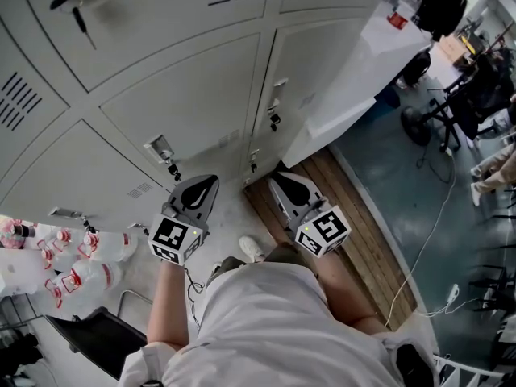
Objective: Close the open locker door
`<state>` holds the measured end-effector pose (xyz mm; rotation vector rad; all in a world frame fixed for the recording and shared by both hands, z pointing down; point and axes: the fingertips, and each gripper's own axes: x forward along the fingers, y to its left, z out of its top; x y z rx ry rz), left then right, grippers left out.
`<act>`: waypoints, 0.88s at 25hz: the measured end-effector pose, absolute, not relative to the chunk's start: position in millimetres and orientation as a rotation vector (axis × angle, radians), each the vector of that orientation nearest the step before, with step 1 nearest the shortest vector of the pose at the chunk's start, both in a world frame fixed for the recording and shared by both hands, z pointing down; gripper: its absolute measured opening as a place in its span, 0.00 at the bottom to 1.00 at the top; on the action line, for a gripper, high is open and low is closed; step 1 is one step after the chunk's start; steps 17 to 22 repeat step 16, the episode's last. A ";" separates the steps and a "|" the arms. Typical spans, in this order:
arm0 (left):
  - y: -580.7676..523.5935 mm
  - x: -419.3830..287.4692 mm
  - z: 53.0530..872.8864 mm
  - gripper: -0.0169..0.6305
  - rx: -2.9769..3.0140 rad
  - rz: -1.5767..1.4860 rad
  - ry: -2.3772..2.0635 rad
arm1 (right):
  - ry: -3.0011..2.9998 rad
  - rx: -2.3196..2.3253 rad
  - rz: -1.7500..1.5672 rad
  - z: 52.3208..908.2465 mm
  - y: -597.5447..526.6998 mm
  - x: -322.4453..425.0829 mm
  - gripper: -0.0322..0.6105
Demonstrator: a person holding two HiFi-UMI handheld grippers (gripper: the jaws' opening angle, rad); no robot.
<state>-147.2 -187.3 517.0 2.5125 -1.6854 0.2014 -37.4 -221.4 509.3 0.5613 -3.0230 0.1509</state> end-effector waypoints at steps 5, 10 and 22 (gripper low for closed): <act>-187.2 -150.9 519.0 0.03 2.503 0.205 -1.692 | -3.023 0.542 0.149 512.1 -221.4 -41.5 0.07; -189.3 -154.0 518.6 0.03 2.495 0.199 -1.696 | -3.017 0.546 0.171 513.0 -223.5 -44.8 0.07; -192.7 -154.5 517.1 0.03 2.501 0.199 -1.691 | -3.025 0.543 0.167 512.7 -227.9 -46.8 0.07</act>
